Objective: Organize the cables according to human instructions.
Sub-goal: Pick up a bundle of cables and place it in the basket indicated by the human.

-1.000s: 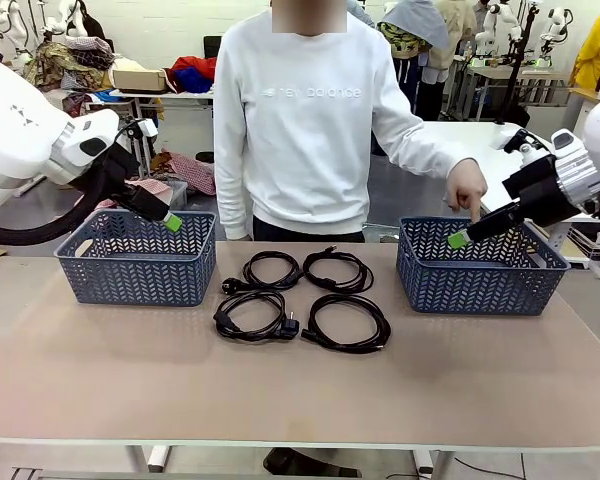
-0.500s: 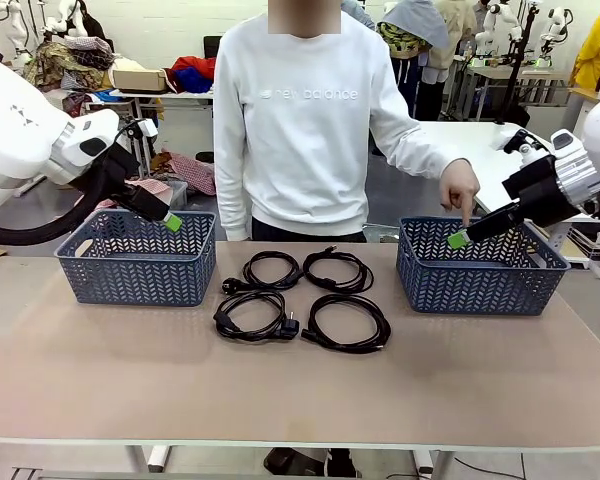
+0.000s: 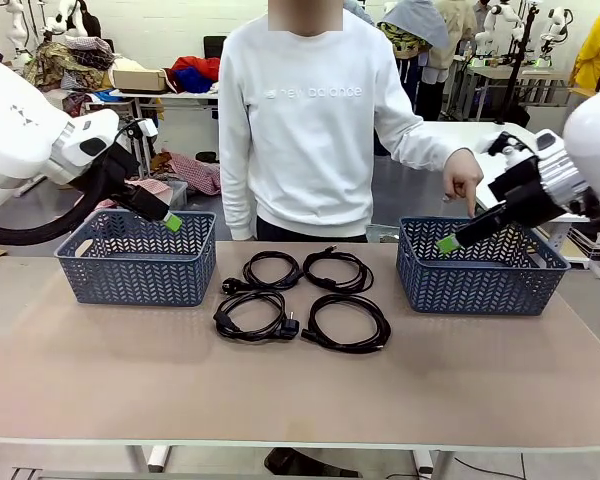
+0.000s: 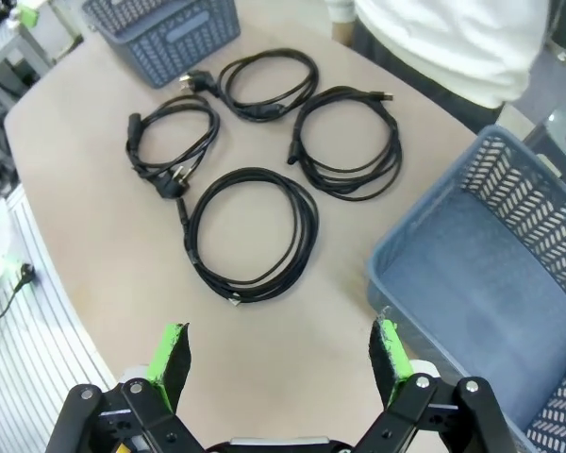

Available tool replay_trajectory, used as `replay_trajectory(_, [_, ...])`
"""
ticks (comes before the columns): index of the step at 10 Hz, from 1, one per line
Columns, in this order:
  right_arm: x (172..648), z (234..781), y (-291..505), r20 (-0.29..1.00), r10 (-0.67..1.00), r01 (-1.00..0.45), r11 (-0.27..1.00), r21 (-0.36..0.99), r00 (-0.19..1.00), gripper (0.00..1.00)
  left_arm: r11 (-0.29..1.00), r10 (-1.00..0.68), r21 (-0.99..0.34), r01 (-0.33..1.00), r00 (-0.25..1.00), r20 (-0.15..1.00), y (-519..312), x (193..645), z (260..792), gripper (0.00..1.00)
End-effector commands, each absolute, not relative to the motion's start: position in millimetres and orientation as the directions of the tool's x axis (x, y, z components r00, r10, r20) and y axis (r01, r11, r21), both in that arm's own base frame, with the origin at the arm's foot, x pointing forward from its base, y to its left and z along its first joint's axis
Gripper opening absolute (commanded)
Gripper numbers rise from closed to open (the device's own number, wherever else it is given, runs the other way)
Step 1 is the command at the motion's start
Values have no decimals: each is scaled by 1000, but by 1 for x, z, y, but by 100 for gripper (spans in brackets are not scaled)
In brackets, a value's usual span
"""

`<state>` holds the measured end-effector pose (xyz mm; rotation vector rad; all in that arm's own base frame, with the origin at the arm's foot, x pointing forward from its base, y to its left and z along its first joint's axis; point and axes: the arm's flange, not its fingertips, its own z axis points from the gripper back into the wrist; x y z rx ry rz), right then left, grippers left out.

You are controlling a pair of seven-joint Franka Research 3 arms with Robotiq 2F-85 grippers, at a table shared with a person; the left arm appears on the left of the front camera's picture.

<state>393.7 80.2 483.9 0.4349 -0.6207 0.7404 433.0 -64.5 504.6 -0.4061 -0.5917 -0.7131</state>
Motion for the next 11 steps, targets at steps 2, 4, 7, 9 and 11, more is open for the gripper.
replay_trajectory(2, [410, 480, 121, 572, 634, -815, 570, 108, 520, 100, 675, -487, -152, 722, 590, 644, -62, 432, 504, 100])
replay_trajectory(4, [414, 470, 153, 513, 716, -859, 505, 87, 473, 100, 675, -487, -152, 722, 590, 644, -62, 432, 504, 100])
replay_trajectory(7, [407, 454, 194, 442, 808, -907, 420, 32, 389, 100, 675, -487, -152, 722, 590, 644, -62, 432, 504, 100])
replay_trajectory(9, [400, 445, 209, 402, 845, -922, 388, -6, 353, 100, 675, -487, -152, 722, 590, 644, -62, 432, 504, 100])
replay_trajectory(11, [395, 445, 212, 397, 848, -919, 394, -26, 353, 100, 675, -487, -152, 722, 590, 644, -62, 432, 504, 100])
